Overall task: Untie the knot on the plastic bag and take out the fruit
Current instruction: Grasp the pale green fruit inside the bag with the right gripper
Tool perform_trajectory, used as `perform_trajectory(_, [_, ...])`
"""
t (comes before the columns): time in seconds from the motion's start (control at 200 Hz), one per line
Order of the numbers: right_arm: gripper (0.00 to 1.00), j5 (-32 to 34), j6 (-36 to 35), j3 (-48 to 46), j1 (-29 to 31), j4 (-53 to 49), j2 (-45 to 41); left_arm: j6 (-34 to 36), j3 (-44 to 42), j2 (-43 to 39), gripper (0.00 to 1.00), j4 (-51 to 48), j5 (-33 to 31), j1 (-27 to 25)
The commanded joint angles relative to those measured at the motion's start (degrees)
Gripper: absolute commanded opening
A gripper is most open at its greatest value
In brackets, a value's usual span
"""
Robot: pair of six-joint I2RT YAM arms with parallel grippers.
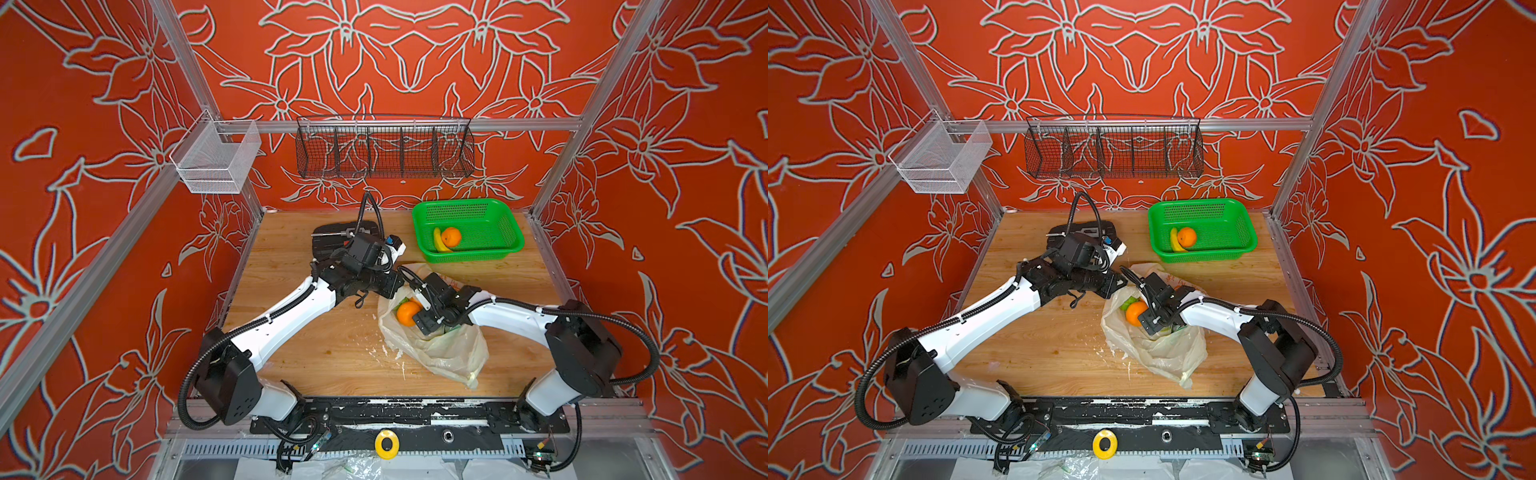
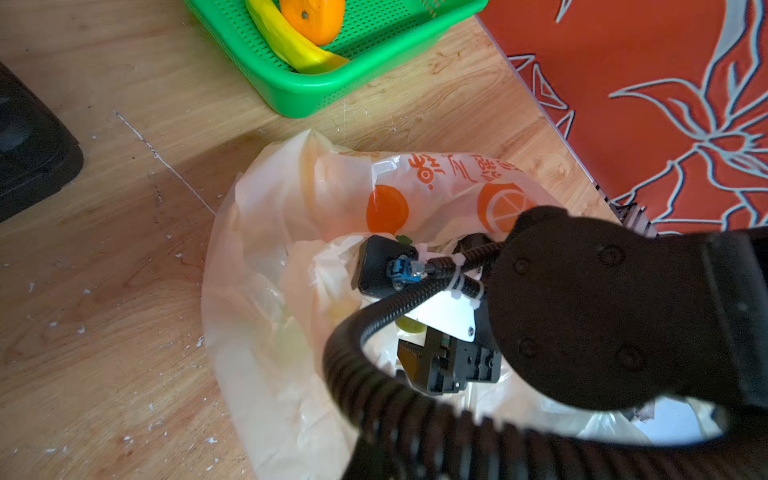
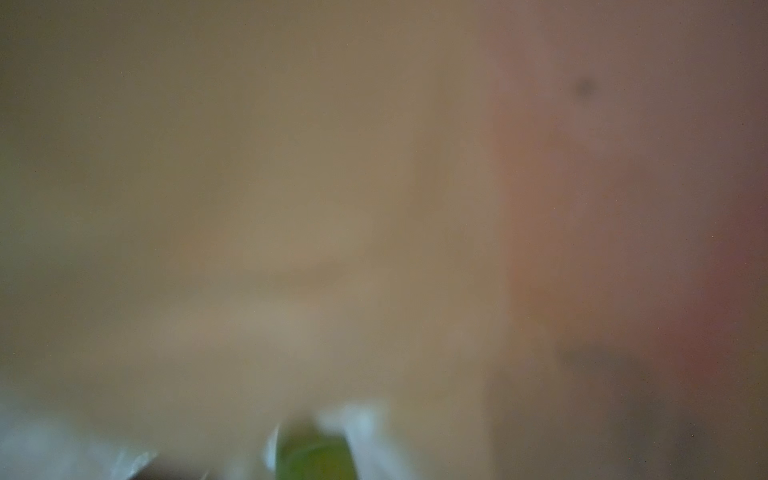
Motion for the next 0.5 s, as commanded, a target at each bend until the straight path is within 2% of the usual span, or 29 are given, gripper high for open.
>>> perform_trajectory(0.0, [0.84,-0.21,-1.04,-0.19,-0.28,-0.45,-0.05,0.58,-0.36,-1.95,0.0,0.04,0.04,0.24])
perform_trajectory(0.295, [0.63,0.34,-0.95,-0.32,-0.34,-2.18,-4.12,0.41,-0.28,-1.78,0.0,-0.05,0.39,0.19])
perform_trajectory(0.42, [0.57,-1.58,-0.17,-0.75,-0.27,-2.22,-6.51,0.1,-0.45,-2.08,0.0,0.21,0.36,0.21])
perform_trajectory(0.495, [0.55,-2.13,0.55,-1.31,-0.38,-1.88,-8.13,-0.34,-0.56,-2.29,0.1,0.48,0.48,0.19])
